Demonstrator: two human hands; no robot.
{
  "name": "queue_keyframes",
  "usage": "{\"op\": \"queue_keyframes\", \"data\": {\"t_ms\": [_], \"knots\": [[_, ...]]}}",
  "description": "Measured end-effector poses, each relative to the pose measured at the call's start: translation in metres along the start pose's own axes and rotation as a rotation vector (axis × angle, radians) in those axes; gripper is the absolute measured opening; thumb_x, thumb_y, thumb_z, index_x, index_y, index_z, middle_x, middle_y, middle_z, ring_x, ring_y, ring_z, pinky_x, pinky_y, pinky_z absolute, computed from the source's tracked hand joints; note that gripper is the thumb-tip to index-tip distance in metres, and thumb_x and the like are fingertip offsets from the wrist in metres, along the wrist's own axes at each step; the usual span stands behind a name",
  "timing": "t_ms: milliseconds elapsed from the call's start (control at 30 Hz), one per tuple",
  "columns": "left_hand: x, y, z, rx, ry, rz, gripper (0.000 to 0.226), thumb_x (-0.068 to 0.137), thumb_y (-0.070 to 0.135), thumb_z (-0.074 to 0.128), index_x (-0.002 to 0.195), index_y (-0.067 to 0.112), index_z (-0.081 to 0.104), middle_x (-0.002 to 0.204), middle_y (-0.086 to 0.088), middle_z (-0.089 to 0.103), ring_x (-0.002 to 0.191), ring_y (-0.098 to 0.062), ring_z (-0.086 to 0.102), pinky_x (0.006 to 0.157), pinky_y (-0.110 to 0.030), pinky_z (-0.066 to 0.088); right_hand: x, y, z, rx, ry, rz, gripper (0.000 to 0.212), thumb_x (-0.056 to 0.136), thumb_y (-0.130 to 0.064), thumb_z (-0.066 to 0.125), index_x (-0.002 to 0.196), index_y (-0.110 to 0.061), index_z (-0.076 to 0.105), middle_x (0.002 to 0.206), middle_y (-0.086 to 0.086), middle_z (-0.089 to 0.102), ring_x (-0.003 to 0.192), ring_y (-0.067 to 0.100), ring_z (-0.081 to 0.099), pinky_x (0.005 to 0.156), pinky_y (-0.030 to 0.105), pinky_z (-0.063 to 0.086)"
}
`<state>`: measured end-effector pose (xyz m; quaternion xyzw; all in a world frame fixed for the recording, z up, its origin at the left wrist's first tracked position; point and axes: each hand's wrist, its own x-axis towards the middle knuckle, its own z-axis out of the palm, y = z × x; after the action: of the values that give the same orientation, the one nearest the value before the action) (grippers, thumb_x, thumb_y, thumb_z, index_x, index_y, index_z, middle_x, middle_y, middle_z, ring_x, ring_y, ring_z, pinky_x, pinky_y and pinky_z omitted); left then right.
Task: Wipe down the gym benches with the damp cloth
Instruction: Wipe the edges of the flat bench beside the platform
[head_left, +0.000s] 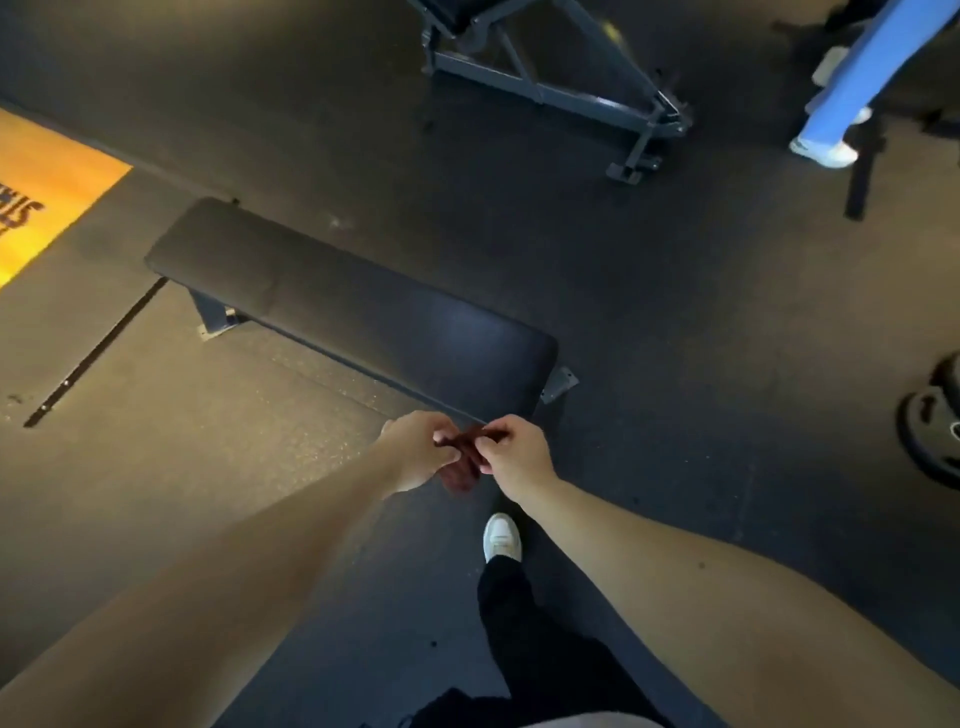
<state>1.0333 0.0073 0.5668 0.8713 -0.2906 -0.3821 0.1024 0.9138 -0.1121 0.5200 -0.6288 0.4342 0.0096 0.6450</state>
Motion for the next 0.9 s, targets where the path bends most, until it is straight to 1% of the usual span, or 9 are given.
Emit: {"op": "queue_keyframes", "data": {"t_ms": [67,133,200,333,467,567,667,800,900], "knots": [[0.021,-0.006,-0.013,0.012,-0.056,-0.007,0.019,0.079,0.035,0.066,0.097,0.031,0.070,0.092,0.010,0.068,0.096,-0.021,0.065,0.097,-0.044,0.049,0.018,-0.003,0.008,-0.072,0.001,-0.023,0.017,0.091,-0.003,0.067,0.086,-0.019,0.064,0.087,0.012,0.071,0.078,0.031,0.073,0.068,0.041,0.064],[0.039,-0.015,-0.025,0.036,-0.116,-0.014,0.026,0.076,0.038,0.064,0.100,0.031,0.070,0.095,0.008,0.069,0.100,-0.022,0.066,0.096,-0.043,0.051,0.033,-0.010,0.018,-0.080,0.005,-0.015,0.020,0.091,-0.002,0.067,0.084,-0.020,0.063,0.082,0.007,0.069,0.068,0.022,0.069,0.055,0.027,0.057],[0.058,-0.026,-0.036,0.078,-0.156,-0.006,0.028,0.078,0.037,0.065,0.104,0.028,0.070,0.099,0.006,0.070,0.101,-0.022,0.067,0.095,-0.042,0.052,0.044,-0.015,0.029,-0.062,0.027,0.001,0.020,0.091,-0.001,0.068,0.084,-0.020,0.064,0.077,0.003,0.067,0.063,0.018,0.065,0.051,0.019,0.050],[0.088,-0.047,-0.063,0.123,-0.201,0.074,0.035,0.068,0.043,0.057,0.097,0.028,0.071,0.094,0.008,0.073,0.092,-0.020,0.069,0.090,-0.041,0.055,0.060,-0.028,0.056,-0.088,0.099,0.032,0.014,0.090,-0.006,0.068,0.087,-0.020,0.065,0.075,0.000,0.066,0.068,0.020,0.065,0.058,0.027,0.053],[0.115,-0.076,-0.089,0.225,-0.198,0.214,0.020,0.085,0.032,0.067,0.105,0.029,0.069,0.106,0.009,0.073,0.102,-0.017,0.066,0.095,-0.037,0.050,0.074,-0.040,0.095,-0.112,0.198,0.053,0.014,0.090,-0.012,0.069,0.088,-0.025,0.064,0.080,0.001,0.069,0.070,0.020,0.068,0.062,0.030,0.058],[0.136,-0.110,-0.100,0.264,-0.190,0.327,0.018,0.087,0.030,0.065,0.105,0.029,0.069,0.106,0.008,0.071,0.105,-0.019,0.065,0.096,-0.038,0.049,0.077,-0.046,0.133,-0.090,0.317,0.084,0.013,0.090,-0.017,0.070,0.088,-0.029,0.064,0.084,-0.001,0.069,0.078,0.022,0.071,0.072,0.040,0.063],[0.155,-0.142,-0.102,0.336,-0.199,0.503,0.016,0.092,0.031,0.061,0.105,0.027,0.068,0.109,0.005,0.069,0.109,-0.021,0.062,0.095,-0.038,0.047,0.074,-0.048,0.177,-0.044,0.441,0.135,0.015,0.090,-0.018,0.071,0.087,-0.032,0.064,0.088,-0.003,0.070,0.083,0.020,0.071,0.078,0.043,0.063],[0.156,-0.167,-0.097,0.283,-0.242,0.562,0.012,0.095,0.029,0.062,0.105,0.026,0.068,0.109,0.006,0.068,0.108,-0.020,0.062,0.099,-0.038,0.045,0.066,-0.031,0.219,0.082,0.594,0.228,0.018,0.090,-0.016,0.071,0.088,-0.033,0.067,0.089,-0.005,0.072,0.083,0.019,0.072,0.081,0.045,0.062],[0.153,-0.175,-0.088,0.242,-0.276,0.557,0.015,0.094,0.029,0.064,0.108,0.027,0.068,0.109,0.008,0.071,0.107,-0.018,0.064,0.100,-0.038,0.044,0.059,-0.019,0.232,0.150,0.689,0.279,0.024,0.092,-0.018,0.071,0.107,-0.033,0.060,0.094,-0.008,0.068,0.086,0.014,0.069,0.082,0.038,0.061]]}}
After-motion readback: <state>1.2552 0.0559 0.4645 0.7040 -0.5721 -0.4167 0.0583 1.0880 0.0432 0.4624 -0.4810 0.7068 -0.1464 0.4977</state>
